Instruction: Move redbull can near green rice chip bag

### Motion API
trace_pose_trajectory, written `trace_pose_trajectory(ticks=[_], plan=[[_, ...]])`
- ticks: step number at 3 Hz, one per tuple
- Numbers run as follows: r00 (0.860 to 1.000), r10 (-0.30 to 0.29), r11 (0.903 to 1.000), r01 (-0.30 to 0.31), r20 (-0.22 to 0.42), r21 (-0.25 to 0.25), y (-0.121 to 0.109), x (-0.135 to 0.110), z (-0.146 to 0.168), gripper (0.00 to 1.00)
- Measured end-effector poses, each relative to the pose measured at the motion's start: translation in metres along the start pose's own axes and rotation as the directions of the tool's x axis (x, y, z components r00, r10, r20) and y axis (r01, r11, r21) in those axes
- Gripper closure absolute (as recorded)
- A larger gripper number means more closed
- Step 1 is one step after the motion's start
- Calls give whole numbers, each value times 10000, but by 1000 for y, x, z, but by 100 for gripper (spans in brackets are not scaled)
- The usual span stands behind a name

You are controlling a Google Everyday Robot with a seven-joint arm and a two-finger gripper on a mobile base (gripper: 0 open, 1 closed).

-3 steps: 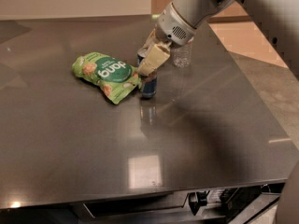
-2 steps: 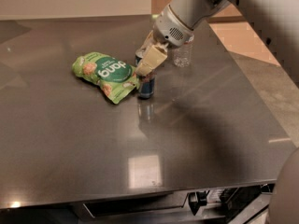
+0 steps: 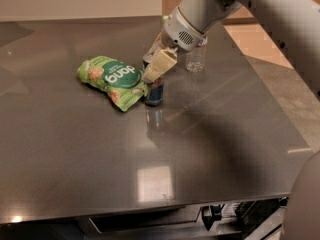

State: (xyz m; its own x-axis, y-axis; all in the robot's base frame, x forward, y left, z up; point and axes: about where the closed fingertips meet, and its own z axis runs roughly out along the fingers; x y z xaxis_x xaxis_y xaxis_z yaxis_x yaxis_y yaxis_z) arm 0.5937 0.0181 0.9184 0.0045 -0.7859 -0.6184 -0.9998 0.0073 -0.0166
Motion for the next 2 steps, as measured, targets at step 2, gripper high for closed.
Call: trace_pose_trajectory(ticks=[2], plan=[[10000,-11,10000,11,8,-20,0,-1,2,0]])
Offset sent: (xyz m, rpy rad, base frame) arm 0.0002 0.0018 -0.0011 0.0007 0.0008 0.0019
